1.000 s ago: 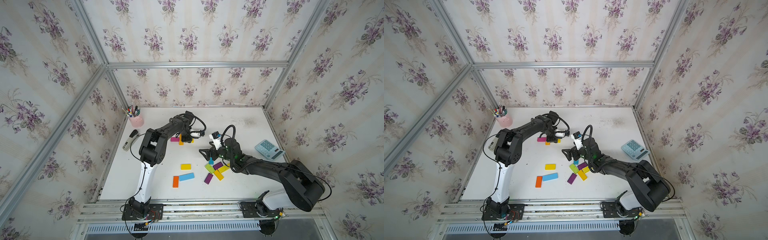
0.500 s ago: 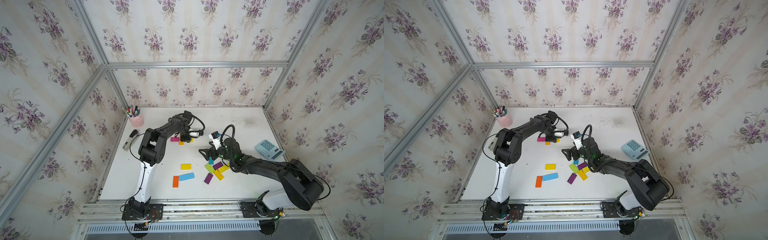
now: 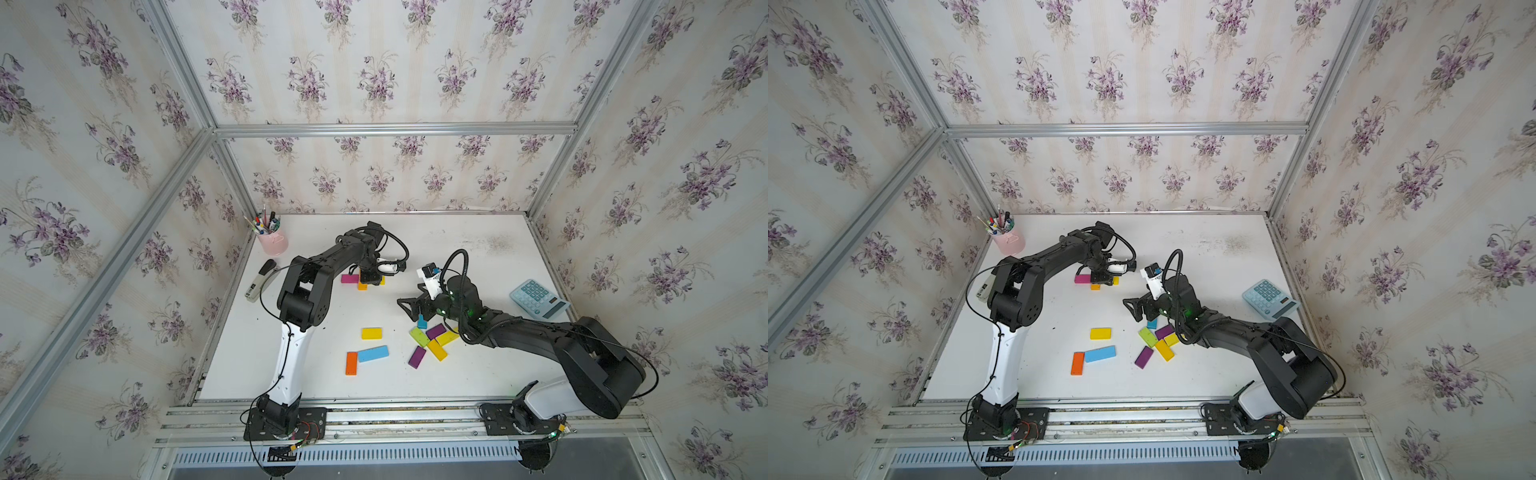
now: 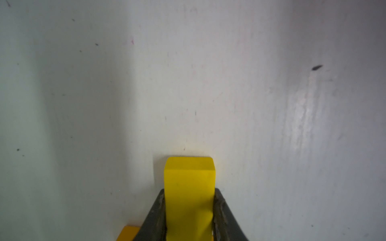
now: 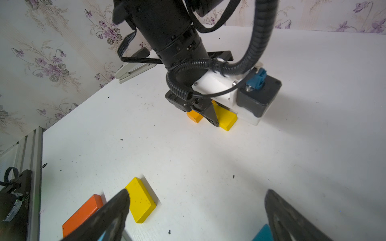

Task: Assemble the letter t with building blocks
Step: Assemble the building block at the center of the board.

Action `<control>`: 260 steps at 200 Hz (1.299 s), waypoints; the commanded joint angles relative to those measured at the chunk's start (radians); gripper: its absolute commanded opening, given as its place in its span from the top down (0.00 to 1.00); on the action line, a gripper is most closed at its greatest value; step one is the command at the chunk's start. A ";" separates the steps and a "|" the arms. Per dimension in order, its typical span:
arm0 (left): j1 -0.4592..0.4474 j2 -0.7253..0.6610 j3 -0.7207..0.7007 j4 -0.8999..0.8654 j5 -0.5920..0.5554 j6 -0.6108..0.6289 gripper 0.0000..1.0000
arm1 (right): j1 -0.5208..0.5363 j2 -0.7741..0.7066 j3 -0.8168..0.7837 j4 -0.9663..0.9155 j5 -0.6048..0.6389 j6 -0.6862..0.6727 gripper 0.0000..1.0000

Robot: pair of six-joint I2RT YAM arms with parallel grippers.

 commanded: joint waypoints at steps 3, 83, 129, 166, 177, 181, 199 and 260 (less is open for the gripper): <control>0.000 0.017 -0.003 -0.001 -0.015 0.018 0.79 | 0.001 0.007 0.009 0.021 -0.014 -0.014 0.00; 0.001 0.013 -0.024 0.011 -0.029 0.045 0.74 | 0.000 0.020 0.014 0.021 -0.020 -0.014 0.00; 0.001 0.011 -0.031 0.017 -0.039 0.052 0.71 | 0.001 0.024 0.017 0.020 -0.022 -0.013 0.00; 0.001 0.009 -0.032 0.017 -0.042 0.054 0.69 | 0.000 0.021 0.017 0.019 -0.025 -0.014 0.00; 0.001 0.006 -0.035 0.017 -0.043 0.055 0.69 | 0.001 0.021 0.017 0.016 -0.025 -0.014 0.00; 0.001 0.007 -0.035 0.017 -0.043 0.055 0.68 | 0.001 0.020 0.017 0.017 -0.025 -0.014 0.00; 0.001 0.005 -0.040 0.017 -0.045 0.056 0.67 | 0.000 0.017 0.017 0.016 -0.025 -0.014 0.00; 0.001 0.007 -0.049 0.019 -0.054 0.058 0.64 | 0.001 0.017 0.017 0.015 -0.030 -0.014 0.00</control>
